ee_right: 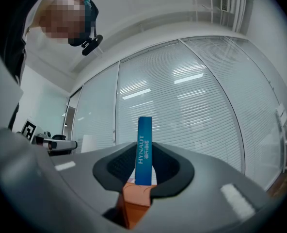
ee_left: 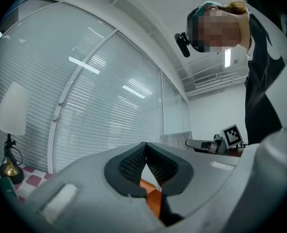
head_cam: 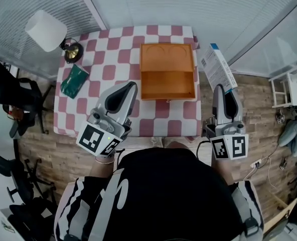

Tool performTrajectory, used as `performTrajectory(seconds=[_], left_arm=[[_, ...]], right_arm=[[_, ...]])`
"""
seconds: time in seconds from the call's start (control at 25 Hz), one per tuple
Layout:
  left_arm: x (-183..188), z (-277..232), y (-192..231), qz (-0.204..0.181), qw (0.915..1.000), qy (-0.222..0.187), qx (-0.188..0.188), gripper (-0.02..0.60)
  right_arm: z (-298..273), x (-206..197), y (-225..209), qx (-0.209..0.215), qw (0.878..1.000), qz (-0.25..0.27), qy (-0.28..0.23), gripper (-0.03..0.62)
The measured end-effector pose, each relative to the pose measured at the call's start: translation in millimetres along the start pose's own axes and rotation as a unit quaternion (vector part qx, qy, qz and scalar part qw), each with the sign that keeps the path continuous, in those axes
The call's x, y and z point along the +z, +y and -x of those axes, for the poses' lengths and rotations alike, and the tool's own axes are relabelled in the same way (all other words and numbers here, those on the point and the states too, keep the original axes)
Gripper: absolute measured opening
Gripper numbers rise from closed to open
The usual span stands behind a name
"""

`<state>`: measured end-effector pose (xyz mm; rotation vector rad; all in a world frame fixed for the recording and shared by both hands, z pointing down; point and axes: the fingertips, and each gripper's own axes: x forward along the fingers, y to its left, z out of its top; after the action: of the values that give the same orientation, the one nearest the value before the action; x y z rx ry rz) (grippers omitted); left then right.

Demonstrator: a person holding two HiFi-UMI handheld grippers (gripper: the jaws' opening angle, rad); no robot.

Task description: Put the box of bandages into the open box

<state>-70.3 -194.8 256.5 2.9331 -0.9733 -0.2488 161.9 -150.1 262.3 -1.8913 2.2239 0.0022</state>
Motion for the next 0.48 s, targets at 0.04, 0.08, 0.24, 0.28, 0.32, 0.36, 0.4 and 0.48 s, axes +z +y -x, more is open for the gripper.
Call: performTrajectory(seconds=[0.04,0.08,0.24,0.28,0.32,0.36,0.4,0.48], left_arm=[[-0.6,-0.6,1.5,0.000,1.0000,0.001,0.000,0.002],[-1.4,-1.5,2.8,0.001,1.0000,0.002,0.001,0.002],[-2.6,-4.2,0.5,0.001,1.0000,0.003,0.005,0.002],[-2.4,-5.3,-0.4,0.001,1.0000,0.003,0.007,0.002],[-2.4,-6.2,-1.1,0.001,0.9999,0.002,0.010,0.002],[-2.7,-6.3,-1.8,0.002,0.9999,0.002,0.014,0.002],[-2.9,-5.6,-2.5,0.003,0.9998,0.003,0.017,0.002],[-2.3,-3.7,-4.1,0.004,0.9998,0.002,0.021,0.002]], right_arm=[[-1.1,-0.1,-0.1,0.000,1.000,0.000,-0.001,0.078],[-2.2,-0.5,-0.3,0.000,1.000,-0.001,0.000,0.079],[-3.4,-1.5,-3.5,0.009,1.000,0.002,0.005,0.078],[-3.4,-1.1,-5.9,0.010,1.000,0.002,0.005,0.078],[-3.2,-1.1,-8.7,0.009,1.000,0.001,0.006,0.080],[-3.0,-1.6,-11.1,0.009,1.000,0.000,0.008,0.078],[-3.0,-2.0,-12.6,0.009,1.000,-0.002,0.010,0.078],[-4.3,-0.9,-13.3,0.014,1.000,-0.002,0.011,0.078]])
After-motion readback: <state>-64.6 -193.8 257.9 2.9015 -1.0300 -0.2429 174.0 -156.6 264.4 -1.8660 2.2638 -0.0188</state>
